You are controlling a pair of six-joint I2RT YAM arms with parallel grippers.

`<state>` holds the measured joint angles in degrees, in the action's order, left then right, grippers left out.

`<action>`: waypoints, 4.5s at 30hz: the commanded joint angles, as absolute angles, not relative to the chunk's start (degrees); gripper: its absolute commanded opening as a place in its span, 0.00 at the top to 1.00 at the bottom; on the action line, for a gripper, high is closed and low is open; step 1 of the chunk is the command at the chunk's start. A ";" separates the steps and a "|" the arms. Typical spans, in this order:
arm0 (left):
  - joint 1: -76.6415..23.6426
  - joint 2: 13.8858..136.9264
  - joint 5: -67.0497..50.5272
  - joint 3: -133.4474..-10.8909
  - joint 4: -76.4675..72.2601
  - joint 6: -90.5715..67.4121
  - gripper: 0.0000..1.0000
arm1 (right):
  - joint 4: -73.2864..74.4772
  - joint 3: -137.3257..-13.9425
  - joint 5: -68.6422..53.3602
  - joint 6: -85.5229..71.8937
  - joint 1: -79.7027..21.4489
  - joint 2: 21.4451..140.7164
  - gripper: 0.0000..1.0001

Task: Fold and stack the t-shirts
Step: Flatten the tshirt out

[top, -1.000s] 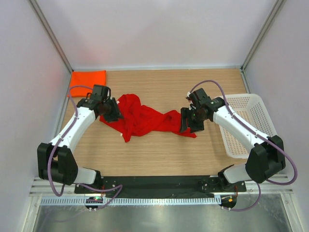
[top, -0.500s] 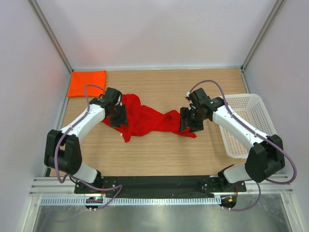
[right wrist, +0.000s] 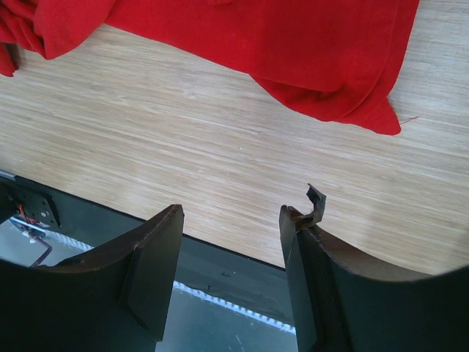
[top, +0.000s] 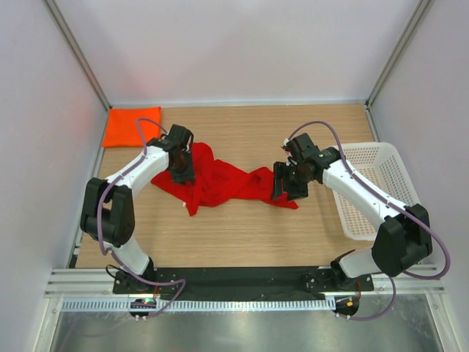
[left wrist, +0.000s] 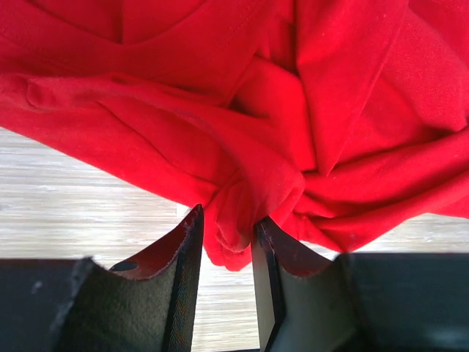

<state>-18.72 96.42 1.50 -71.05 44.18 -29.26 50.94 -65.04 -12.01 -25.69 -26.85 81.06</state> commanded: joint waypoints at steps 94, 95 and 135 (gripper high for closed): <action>-12.83 47.63 -2.64 -119.80 51.42 -41.48 1.00 | 66.37 -117.78 4.30 -17.58 -29.97 56.07 0.99; -12.83 48.25 -2.64 -119.62 50.72 -41.48 1.00 | 64.97 -115.60 4.83 -16.80 -29.97 56.07 0.99; -13.01 58.09 -0.35 -125.53 34.04 -41.31 1.00 | 54.77 -114.54 -0.28 -19.60 -29.80 56.86 0.99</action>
